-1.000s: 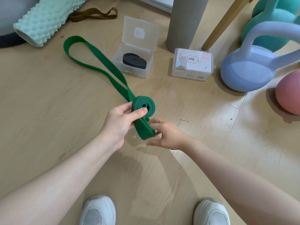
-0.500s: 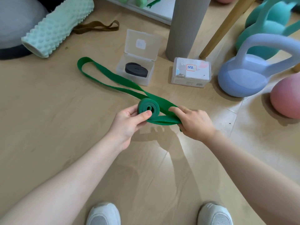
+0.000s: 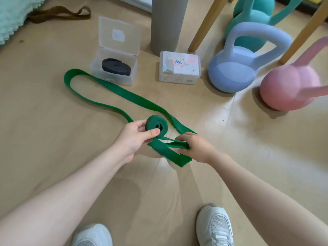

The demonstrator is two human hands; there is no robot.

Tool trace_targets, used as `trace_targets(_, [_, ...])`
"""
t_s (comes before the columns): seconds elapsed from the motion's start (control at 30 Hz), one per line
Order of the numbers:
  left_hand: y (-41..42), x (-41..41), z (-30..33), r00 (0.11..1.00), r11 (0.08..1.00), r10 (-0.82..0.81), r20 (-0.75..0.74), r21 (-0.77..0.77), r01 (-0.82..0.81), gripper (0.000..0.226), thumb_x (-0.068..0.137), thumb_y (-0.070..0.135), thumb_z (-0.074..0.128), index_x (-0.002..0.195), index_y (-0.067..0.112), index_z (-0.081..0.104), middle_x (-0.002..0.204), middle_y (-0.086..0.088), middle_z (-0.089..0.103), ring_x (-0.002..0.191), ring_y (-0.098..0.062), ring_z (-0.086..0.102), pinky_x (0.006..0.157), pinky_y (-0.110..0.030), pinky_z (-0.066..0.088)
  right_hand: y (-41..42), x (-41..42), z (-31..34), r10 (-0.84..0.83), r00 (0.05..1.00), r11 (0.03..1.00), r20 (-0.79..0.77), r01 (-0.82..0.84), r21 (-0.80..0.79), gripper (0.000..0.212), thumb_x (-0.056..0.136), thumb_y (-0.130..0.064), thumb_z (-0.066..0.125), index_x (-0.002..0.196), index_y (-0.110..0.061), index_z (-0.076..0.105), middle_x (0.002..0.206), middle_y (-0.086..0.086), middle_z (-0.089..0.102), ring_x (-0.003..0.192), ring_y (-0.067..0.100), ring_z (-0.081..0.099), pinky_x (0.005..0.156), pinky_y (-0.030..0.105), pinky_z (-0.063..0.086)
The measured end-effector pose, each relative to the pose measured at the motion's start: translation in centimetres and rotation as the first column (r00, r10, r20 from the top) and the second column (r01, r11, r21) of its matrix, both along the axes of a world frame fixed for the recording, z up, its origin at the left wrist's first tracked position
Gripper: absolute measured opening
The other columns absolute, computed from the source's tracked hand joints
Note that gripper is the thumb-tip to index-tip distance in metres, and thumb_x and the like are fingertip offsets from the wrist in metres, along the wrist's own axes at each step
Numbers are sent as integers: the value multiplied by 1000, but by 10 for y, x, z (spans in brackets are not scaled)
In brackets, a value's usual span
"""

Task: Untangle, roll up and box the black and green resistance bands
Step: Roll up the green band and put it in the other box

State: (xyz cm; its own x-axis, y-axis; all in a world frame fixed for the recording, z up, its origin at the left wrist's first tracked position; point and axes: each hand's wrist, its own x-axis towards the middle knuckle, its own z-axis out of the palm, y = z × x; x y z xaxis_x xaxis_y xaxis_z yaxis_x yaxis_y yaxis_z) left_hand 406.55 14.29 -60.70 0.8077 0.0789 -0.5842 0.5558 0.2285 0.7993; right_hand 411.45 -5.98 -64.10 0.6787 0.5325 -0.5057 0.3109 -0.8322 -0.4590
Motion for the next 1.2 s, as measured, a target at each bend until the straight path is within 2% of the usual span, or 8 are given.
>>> trace_targets(0.1, [13,-6,-1,995,996,86,-46,-4,-87,16,83,4,64,97,14,63,92,-2,71,84,-12,67,72,-21,56,25,-5,0,49,998,999,28,-49,10,75,83,-28,66,144,-21,24,131,2,52,115,25,52,95,38,43])
trace_targets(0.3, [28,-8,8,950,952,304,-67,-21,-306,9,84,5,64,92,10,64,88,-5,69,79,-12,67,68,-19,57,74,-39,12,92,976,985,199,-118,122,59,91,-43,51,141,-21,28,116,1,61,101,24,59,71,30,43])
trace_targets(0.57, [36,-15,8,926,935,355,-127,69,-349,13,79,8,70,90,13,67,93,-4,70,89,-14,65,83,-26,52,98,-34,12,144,975,989,167,-136,-60,44,87,1,37,130,-10,35,106,8,56,86,29,58,65,34,41])
trace_targets(0.77, [40,-14,16,993,984,8,-119,179,13,21,78,12,70,99,16,70,94,1,72,89,-11,65,81,-20,51,64,-6,32,283,919,957,273,-291,-15,29,100,-23,34,127,-11,36,94,8,63,81,31,55,71,27,25])
trace_targets(0.87, [38,-9,20,968,937,-200,-151,258,233,26,77,12,72,102,17,70,92,-1,73,86,-13,66,83,-22,52,59,-3,43,305,912,950,274,-311,-23,59,99,-27,37,147,-20,4,81,1,59,73,26,53,67,23,24])
trace_targets(0.97, [41,-7,22,879,837,-386,-279,295,461,22,75,15,74,97,14,71,93,-6,73,92,-18,68,88,-28,52,62,-7,43,422,867,903,264,-427,-43,72,99,-29,38,142,-35,-19,85,0,57,70,23,52,67,26,30])
trace_targets(1.1, [48,-9,29,773,720,-538,-336,293,629,18,75,18,75,93,17,73,88,-1,74,92,-14,67,87,-27,52,65,-18,39,461,846,875,267,-484,23,56,97,-36,41,145,-38,12,100,3,65,73,25,57,63,27,28])
trace_targets(1.2, [45,-11,28,877,836,-433,-208,270,477,16,80,18,70,95,20,69,96,-2,72,95,-16,66,88,-28,51,66,-16,41,305,923,927,234,-344,149,57,93,-42,47,142,-26,22,89,7,64,78,31,61,63,34,39])
